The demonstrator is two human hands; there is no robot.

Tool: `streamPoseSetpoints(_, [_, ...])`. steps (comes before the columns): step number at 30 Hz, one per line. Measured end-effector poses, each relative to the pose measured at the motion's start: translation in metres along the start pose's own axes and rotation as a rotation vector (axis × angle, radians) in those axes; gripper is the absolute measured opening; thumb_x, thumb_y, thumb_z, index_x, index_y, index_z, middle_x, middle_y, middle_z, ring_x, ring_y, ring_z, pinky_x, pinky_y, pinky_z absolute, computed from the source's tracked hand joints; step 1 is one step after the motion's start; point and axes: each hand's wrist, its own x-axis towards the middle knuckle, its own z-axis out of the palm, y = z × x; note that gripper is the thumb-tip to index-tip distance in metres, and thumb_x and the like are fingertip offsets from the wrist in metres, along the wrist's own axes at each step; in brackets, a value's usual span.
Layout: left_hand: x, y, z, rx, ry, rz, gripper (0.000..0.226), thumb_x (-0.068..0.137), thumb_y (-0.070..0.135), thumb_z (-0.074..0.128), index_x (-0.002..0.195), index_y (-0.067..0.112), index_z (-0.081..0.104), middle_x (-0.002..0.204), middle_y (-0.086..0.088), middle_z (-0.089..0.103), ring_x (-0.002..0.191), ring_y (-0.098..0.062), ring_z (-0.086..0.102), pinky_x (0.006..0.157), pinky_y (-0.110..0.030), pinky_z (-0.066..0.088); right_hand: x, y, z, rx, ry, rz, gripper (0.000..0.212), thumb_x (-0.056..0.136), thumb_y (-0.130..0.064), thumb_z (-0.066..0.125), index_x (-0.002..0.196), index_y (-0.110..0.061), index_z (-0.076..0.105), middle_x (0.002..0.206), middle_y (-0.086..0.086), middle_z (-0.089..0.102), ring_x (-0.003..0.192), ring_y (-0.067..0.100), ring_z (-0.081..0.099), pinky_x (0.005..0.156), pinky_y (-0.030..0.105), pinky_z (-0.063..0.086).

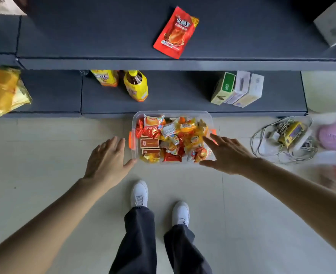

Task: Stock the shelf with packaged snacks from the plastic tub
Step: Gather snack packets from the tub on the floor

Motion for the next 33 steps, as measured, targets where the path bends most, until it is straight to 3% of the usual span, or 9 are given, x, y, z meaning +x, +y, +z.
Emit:
streamPoseSetpoints(5, [0.026, -0.008, 0.071, -0.031, -0.095, -0.032, 0.071, 0.095, 0.052, 0.043, 0.148, 0.007, 0.028, 0.149, -0.010, 0.037, 0.133, -0.026, 0.041, 0.103, -0.037, 0.038, 0.044, 0.016, 0.064, 0.076, -0.072, 0.033, 0.087, 0.088, -0.061, 0.049, 0.153, -0.021, 0.006, 0.160, 0.005, 0.012, 0.141, 0.027, 0.027, 0.110, 0.041, 0.031])
streamPoseSetpoints(10, [0.034, -0.011, 0.131, -0.110, -0.214, -0.147, 0.072, 0.095, 0.052, 0.043, 0.150, 0.010, 0.023, 0.153, -0.010, 0.031, 0.135, -0.029, 0.037, 0.103, -0.041, 0.037, 0.084, 0.037, 0.114, 0.243, -0.054, 0.084, 0.083, 0.087, -0.041, 0.064, 0.152, -0.017, 0.016, 0.154, 0.008, 0.028, 0.135, 0.029, 0.036, 0.105, 0.040, 0.037])
streamPoseSetpoints(15, [0.047, -0.006, 0.181, -0.337, -0.141, -0.243, 0.066, 0.094, 0.041, 0.052, 0.148, 0.012, 0.029, 0.151, -0.011, 0.035, 0.135, -0.030, 0.039, 0.105, -0.044, 0.037, 0.137, 0.058, 0.159, 0.260, -0.002, 0.072, 0.074, 0.083, -0.027, 0.072, 0.145, -0.010, 0.034, 0.141, 0.014, 0.047, 0.125, 0.032, 0.047, 0.099, 0.041, 0.044])
streamPoseSetpoints(19, [0.063, 0.006, 0.212, -0.611, 0.047, -0.356, 0.053, 0.092, 0.029, 0.059, 0.140, 0.011, 0.043, 0.138, -0.014, 0.047, 0.123, -0.028, 0.051, 0.102, -0.042, 0.041, 0.172, 0.071, 0.184, 0.162, 0.123, 0.024, 0.067, 0.081, -0.024, 0.073, 0.139, -0.009, 0.043, 0.136, 0.013, 0.053, 0.124, 0.031, 0.048, 0.099, 0.042, 0.043])
streamPoseSetpoints(26, [0.071, 0.049, 0.232, -0.838, 0.132, -0.301, 0.033, 0.091, 0.017, 0.061, 0.123, 0.015, 0.057, 0.121, -0.005, 0.052, 0.107, -0.018, 0.057, 0.089, -0.030, 0.045, 0.202, 0.094, 0.197, 0.058, 0.212, -0.090, 0.036, 0.083, -0.031, 0.071, 0.114, -0.014, 0.066, 0.113, 0.007, 0.069, 0.104, 0.028, 0.058, 0.094, 0.037, 0.037])
streamPoseSetpoints(30, [0.074, 0.065, 0.223, -0.974, 0.085, -0.250, 0.036, 0.089, 0.018, 0.065, 0.124, 0.021, 0.055, 0.125, 0.001, 0.056, 0.114, -0.015, 0.055, 0.094, -0.027, 0.043, 0.193, 0.096, 0.170, 0.400, 0.131, 0.006, 0.035, 0.079, -0.034, 0.073, 0.104, -0.010, 0.070, 0.101, 0.006, 0.066, 0.094, 0.025, 0.059, 0.088, 0.033, 0.037])
streamPoseSetpoints(33, [0.078, 0.072, 0.212, -0.985, -0.014, -0.146, 0.058, 0.084, 0.027, 0.070, 0.137, 0.023, 0.046, 0.135, 0.006, 0.052, 0.125, -0.008, 0.047, 0.103, -0.023, 0.035, 0.180, 0.089, 0.140, 0.654, 0.022, -0.050, 0.029, 0.078, -0.027, 0.073, 0.100, -0.008, 0.070, 0.105, 0.003, 0.062, 0.094, 0.017, 0.054, 0.084, 0.030, 0.045])
